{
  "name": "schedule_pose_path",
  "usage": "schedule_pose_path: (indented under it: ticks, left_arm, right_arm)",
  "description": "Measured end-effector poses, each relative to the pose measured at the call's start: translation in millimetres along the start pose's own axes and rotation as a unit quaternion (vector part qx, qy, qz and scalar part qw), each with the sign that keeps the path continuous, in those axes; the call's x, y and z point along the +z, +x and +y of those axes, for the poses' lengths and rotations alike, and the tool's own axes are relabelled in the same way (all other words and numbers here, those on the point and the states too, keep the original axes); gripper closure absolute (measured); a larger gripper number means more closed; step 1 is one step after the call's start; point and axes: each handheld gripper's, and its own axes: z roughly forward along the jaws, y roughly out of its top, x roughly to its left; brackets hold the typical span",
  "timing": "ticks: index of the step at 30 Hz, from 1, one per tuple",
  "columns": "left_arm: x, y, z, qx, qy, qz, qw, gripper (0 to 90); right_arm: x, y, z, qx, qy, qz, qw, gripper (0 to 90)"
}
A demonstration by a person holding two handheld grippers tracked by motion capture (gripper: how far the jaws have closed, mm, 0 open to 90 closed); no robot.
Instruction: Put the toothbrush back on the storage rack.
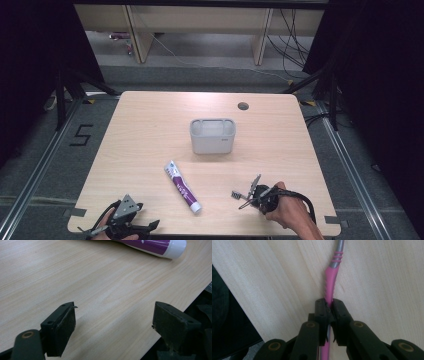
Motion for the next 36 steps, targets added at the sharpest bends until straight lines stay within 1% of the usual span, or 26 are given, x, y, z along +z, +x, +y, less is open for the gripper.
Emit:
schedule_pose_path:
  ticks: [3, 4, 5, 7, 8, 9, 10, 11, 12, 15, 16, 17, 18, 19, 20, 22, 24, 25, 27, 28, 31, 32, 33, 34, 35, 36]
  left_arm:
    - [0.5, -1.1, -0.3, -0.001, -0.001, -0.002, 1.0000, 18.1]
    - [0.4, -1.2, -0.3, -0.002, -0.001, -0.002, 1.0000, 18.1]
    - [0.3, -0.8, 0.0, -0.001, -0.001, -0.001, 1.0000, 18.1]
    - [0.3, -0.6, 0.1, -0.002, -0.002, 0.001, 1.0000, 18.1]
    - [0.0, -0.5, -0.2, 0.000, -0.001, -0.001, 1.0000, 18.1]
    - [0.0, -0.5, -0.2, 0.000, -0.001, -0.001, 1.0000, 18.1]
    - [0.1, -0.2, 0.2, -0.001, -0.002, 0.001, 1.0000, 18.1]
    - [0.1, -0.2, 0.2, -0.001, -0.002, 0.001, 1.0000, 18.1]
    - [0.4, -0.7, 0.0, -0.001, -0.001, 0.000, 1.0000, 18.1]
    - [0.4, -1.0, 0.0, 0.000, -0.002, 0.000, 1.0000, 18.1]
    - [0.4, -0.8, 0.4, -0.002, -0.002, 0.000, 1.0000, 18.1]
    - [0.4, -0.8, 0.4, -0.002, -0.002, 0.000, 1.0000, 18.1]
    - [0.7, -1.0, -0.3, -0.001, 0.000, 0.000, 1.0000, 18.1]
    - [0.6, -1.1, -0.5, -0.002, -0.001, -0.001, 1.0000, 18.1]
    - [0.6, -1.1, -0.5, -0.002, -0.001, -0.001, 1.0000, 18.1]
    - [-0.3, -0.7, 0.2, -0.002, 0.000, 0.002, 1.0000, 18.1]
    - [0.5, -0.7, -0.2, -0.001, -0.001, -0.001, 1.0000, 18.1]
    - [0.3, -0.7, -0.1, -0.001, -0.001, -0.001, 1.0000, 18.1]
    - [0.3, -0.5, 0.2, -0.002, -0.001, 0.000, 1.0000, 18.1]
    - [0.3, -0.2, 0.3, -0.002, -0.002, 0.000, 1.0000, 18.1]
    - [-0.3, -0.3, 0.1, 0.000, 0.002, 0.002, 1.0000, 18.1]
    - [-0.3, -0.3, 0.1, 0.000, 0.002, 0.002, 1.0000, 18.1]
    - [0.4, -0.3, 0.2, -0.003, -0.002, -0.001, 1.0000, 18.1]
    - [0.7, -0.8, 0.1, -0.003, -0.001, 0.000, 1.0000, 18.1]
    - [0.7, -0.8, 0.1, -0.003, -0.001, 0.000, 1.0000, 18.1]
    - [0.5, -0.7, -0.1, -0.002, -0.001, 0.000, 1.0000, 18.1]
  right_arm:
    - [0.4, -0.5, -0.2, -0.001, 0.002, 0.003, 1.0000, 83.7]
    - [-0.2, -0.2, 0.4, -0.006, 0.004, 0.003, 1.0000, 83.7]
    - [-1.3, -0.6, -0.5, -0.001, -0.003, 0.006, 1.0000, 83.7]
    - [-1.8, -1.6, -1.5, -0.002, -0.008, 0.004, 1.0000, 83.7]
    - [-5.0, -0.3, -3.5, 0.013, -0.019, 0.010, 0.9997, 83.7]
    - [-5.0, -0.3, -3.5, 0.013, -0.019, 0.010, 0.9997, 83.7]
    - [-9.7, -1.4, -6.1, 0.016, -0.035, 0.017, 0.9991, 83.7]
    - [-12.8, -2.5, -7.7, 0.017, -0.041, 0.017, 0.9989, 83.7]
    - [-14.8, -5.1, -8.3, 0.005, -0.046, 0.019, 0.9987, 83.7]
    - [-20.7, -6.8, -10.5, 0.011, -0.059, 0.023, 0.9980, 83.7]
    - [-24.1, -7.4, -12.6, 0.019, -0.082, 0.011, 0.9964, 83.7]
    - [-24.1, -7.4, -12.6, 0.019, -0.082, 0.011, 0.9964, 83.7]
    - [-28.4, -9.6, -14.3, 0.022, -0.104, 0.013, 0.9942, 83.7]
    - [-30.9, -9.9, -15.0, 0.029, -0.112, 0.012, 0.9932, 83.7]
    - [-30.9, -9.9, -15.0, 0.029, -0.112, 0.012, 0.9932, 83.7]
    - [-35.5, -13.6, -15.6, 0.028, -0.139, 0.009, 0.9898, 83.7]
    - [-38.6, -15.2, -15.5, 0.029, -0.152, 0.006, 0.9879, 83.7]
    - [-40.7, -14.8, -15.4, 0.038, -0.156, 0.006, 0.9869, 83.7]
    - [-41.6, -15.3, -15.0, 0.037, -0.160, 0.006, 0.9863, 83.7]
    - [-42.7, -16.5, -14.6, 0.030, -0.166, 0.004, 0.9857, 83.7]
    - [-47.5, -18.4, -14.4, 0.040, -0.185, 0.002, 0.9819, 83.7]
    - [-47.5, -18.4, -14.4, 0.040, -0.185, 0.002, 0.9819, 83.7]
    - [-49.9, -20.2, -14.4, 0.043, -0.201, 0.003, 0.9785, 83.7]
    - [-50.9, -21.4, -14.3, 0.043, -0.209, 0.001, 0.9769, 83.7]
    - [-50.9, -21.4, -14.3, 0.043, -0.209, 0.001, 0.9769, 83.7]
    - [-53.5, -21.8, -13.9, 0.049, -0.226, 0.000, 0.9730, 83.7]
